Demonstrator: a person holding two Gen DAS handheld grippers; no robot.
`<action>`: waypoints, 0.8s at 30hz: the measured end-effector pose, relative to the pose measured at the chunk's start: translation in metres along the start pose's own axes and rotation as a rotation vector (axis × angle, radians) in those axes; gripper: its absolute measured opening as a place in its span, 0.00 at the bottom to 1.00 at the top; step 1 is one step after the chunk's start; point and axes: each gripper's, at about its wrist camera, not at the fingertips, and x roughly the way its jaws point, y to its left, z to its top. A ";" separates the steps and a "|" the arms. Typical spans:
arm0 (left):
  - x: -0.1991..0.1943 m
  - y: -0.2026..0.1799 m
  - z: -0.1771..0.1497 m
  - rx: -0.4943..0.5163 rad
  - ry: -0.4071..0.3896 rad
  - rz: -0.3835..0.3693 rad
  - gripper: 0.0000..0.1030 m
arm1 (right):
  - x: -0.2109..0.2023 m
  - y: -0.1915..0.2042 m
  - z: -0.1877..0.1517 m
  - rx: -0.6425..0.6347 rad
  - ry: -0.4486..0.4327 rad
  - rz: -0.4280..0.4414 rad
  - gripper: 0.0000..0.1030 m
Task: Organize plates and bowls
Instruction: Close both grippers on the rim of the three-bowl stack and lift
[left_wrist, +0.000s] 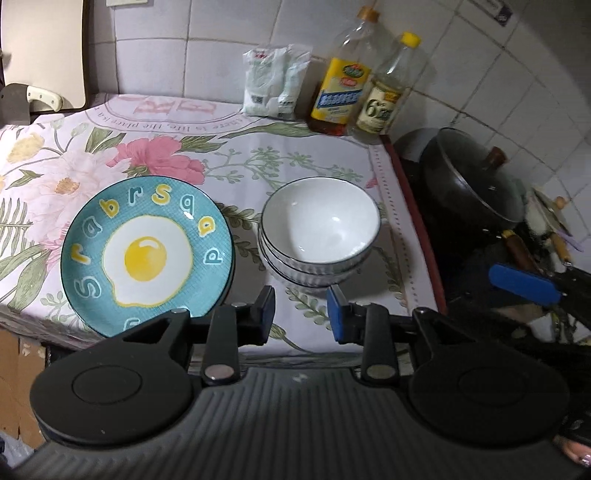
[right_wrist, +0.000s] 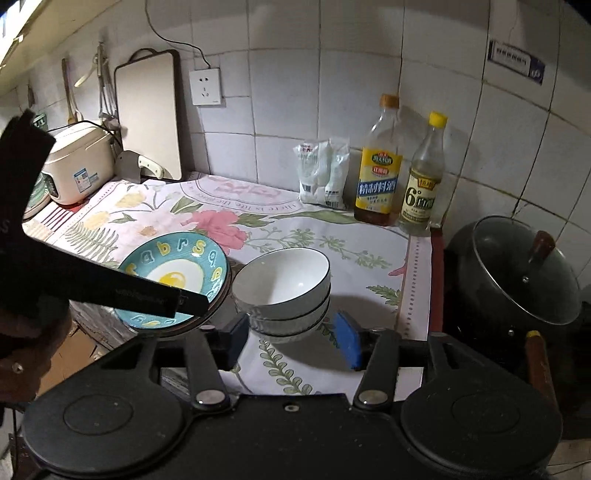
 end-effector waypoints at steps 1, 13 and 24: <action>-0.005 0.000 -0.003 0.006 -0.013 -0.009 0.32 | -0.003 0.003 -0.004 -0.003 -0.007 -0.003 0.63; -0.038 -0.005 -0.023 0.097 -0.097 -0.005 0.41 | -0.035 0.028 -0.030 0.002 -0.034 -0.052 0.68; -0.024 -0.005 -0.033 0.126 -0.136 -0.017 0.61 | 0.006 0.019 -0.058 -0.008 -0.076 -0.079 0.88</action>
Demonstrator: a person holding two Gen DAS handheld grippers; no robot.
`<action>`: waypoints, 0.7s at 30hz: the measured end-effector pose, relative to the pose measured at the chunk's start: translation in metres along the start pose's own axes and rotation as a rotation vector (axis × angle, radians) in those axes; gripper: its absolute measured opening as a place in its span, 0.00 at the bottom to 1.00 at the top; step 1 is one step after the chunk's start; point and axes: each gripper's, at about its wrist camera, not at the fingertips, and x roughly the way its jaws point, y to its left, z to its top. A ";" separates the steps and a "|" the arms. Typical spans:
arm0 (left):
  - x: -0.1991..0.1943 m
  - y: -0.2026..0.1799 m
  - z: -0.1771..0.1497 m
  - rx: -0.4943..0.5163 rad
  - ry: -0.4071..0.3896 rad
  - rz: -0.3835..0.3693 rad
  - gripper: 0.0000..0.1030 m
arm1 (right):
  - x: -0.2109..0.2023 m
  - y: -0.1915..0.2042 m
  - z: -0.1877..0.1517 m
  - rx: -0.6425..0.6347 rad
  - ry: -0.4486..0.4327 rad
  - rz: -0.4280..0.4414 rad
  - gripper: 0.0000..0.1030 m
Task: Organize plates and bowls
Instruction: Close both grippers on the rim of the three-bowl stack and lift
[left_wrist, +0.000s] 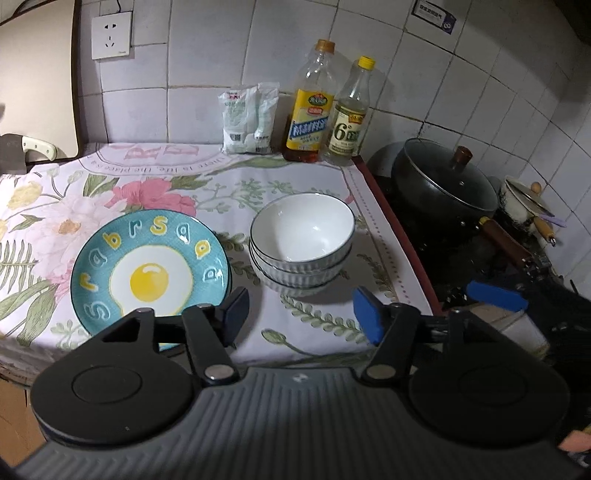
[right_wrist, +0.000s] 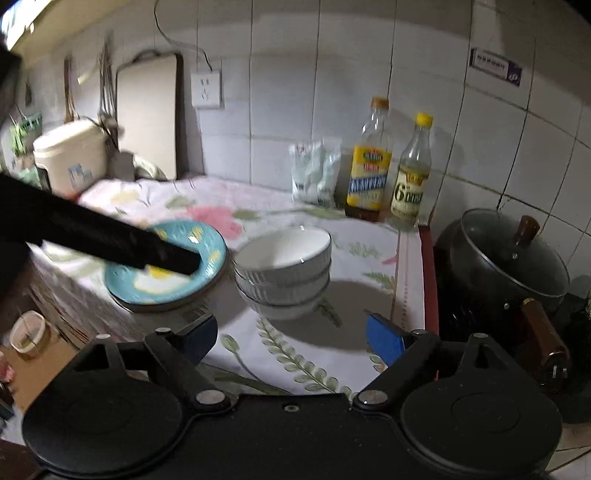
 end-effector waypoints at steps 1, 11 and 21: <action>0.004 0.002 -0.001 -0.004 -0.011 -0.006 0.62 | 0.006 -0.001 -0.003 0.002 -0.001 0.000 0.88; 0.049 0.026 -0.010 -0.189 -0.070 -0.100 0.65 | 0.077 -0.008 -0.050 0.064 -0.122 0.062 0.90; 0.100 0.048 -0.013 -0.428 -0.041 -0.138 0.65 | 0.138 -0.002 -0.063 0.118 -0.166 0.047 0.94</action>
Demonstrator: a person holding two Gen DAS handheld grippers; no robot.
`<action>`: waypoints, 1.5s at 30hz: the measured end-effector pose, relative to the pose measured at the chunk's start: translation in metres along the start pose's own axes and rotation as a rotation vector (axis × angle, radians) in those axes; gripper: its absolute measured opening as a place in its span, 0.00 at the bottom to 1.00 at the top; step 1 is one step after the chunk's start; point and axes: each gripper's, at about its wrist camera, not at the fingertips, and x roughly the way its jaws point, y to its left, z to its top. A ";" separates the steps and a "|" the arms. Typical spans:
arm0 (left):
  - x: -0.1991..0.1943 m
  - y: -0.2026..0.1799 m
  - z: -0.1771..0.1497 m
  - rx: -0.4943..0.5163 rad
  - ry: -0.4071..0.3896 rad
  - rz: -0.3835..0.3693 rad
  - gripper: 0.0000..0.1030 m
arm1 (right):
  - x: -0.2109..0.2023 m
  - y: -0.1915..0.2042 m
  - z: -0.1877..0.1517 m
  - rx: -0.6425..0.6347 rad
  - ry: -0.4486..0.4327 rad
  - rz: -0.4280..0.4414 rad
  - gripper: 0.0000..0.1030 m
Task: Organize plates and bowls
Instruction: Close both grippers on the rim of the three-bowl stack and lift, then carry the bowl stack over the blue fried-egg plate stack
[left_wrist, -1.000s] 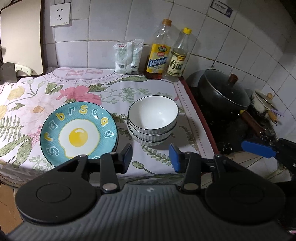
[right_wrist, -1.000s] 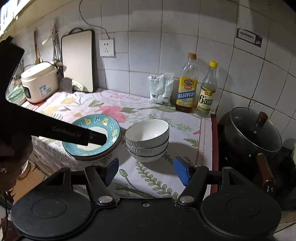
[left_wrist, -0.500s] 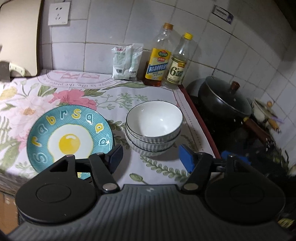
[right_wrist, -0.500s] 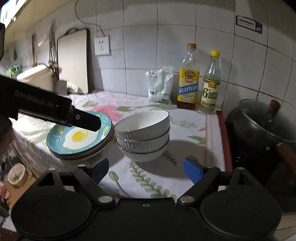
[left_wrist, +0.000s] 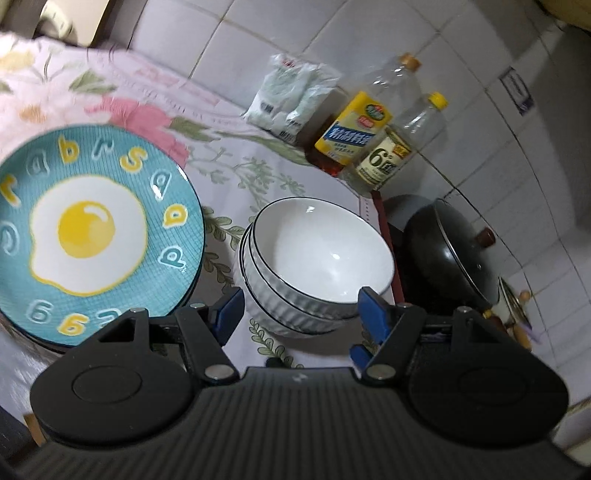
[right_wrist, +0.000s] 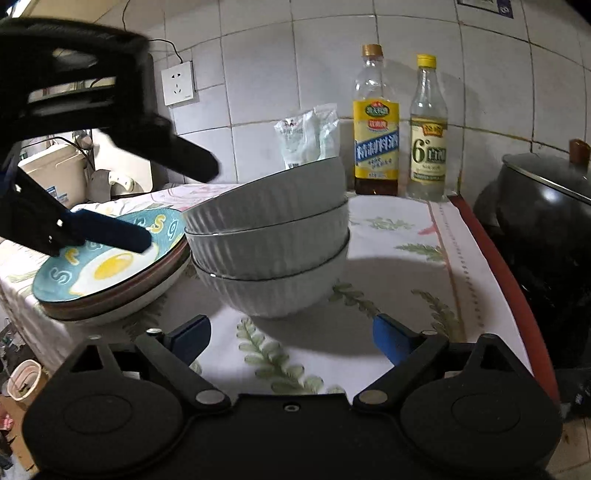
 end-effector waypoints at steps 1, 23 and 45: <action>0.004 0.001 0.002 -0.008 0.007 -0.003 0.65 | 0.004 0.001 0.000 -0.005 -0.005 0.001 0.94; 0.052 0.010 0.010 -0.065 0.068 0.119 0.55 | 0.067 0.005 0.010 -0.058 -0.045 0.062 1.00; 0.050 -0.010 0.005 0.084 0.092 0.187 0.42 | 0.053 0.008 0.011 -0.108 -0.037 0.051 1.00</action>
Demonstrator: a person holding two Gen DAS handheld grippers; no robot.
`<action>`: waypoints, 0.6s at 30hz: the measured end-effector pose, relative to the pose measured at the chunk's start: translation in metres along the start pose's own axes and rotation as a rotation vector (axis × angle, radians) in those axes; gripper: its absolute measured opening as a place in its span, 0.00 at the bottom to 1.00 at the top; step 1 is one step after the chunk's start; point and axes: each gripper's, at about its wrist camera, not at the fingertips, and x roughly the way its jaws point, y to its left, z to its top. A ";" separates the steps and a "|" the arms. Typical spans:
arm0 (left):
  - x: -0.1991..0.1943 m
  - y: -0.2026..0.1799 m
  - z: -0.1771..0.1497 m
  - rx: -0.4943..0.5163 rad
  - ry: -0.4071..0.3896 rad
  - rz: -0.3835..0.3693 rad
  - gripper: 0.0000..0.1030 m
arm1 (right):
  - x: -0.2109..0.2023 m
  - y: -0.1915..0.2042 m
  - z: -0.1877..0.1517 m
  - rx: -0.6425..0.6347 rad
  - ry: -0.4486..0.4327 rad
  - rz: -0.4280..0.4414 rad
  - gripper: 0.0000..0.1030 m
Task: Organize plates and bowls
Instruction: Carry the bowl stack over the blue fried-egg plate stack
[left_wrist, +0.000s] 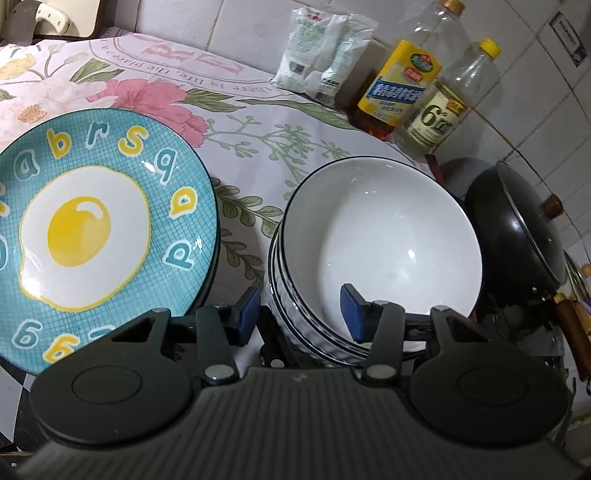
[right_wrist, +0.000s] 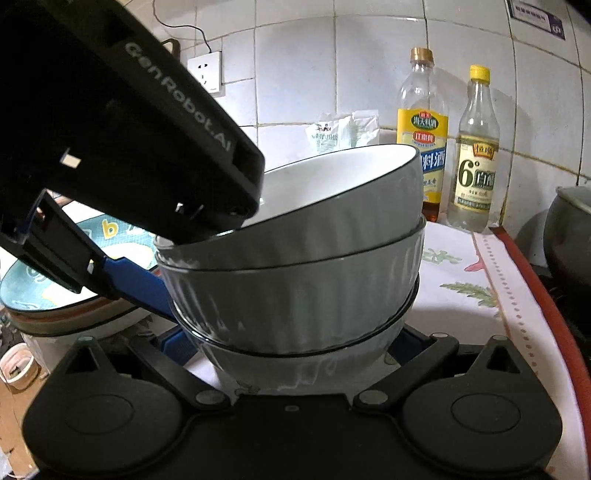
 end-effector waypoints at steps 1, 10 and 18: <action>-0.003 -0.002 -0.001 0.015 -0.003 0.001 0.41 | -0.003 0.001 0.001 -0.012 0.002 -0.001 1.00; -0.036 -0.015 0.003 0.072 -0.022 -0.035 0.41 | -0.034 0.004 0.020 -0.020 -0.040 -0.007 1.00; -0.079 -0.004 0.011 0.030 -0.059 -0.047 0.41 | -0.053 0.023 0.048 -0.073 -0.054 0.032 1.00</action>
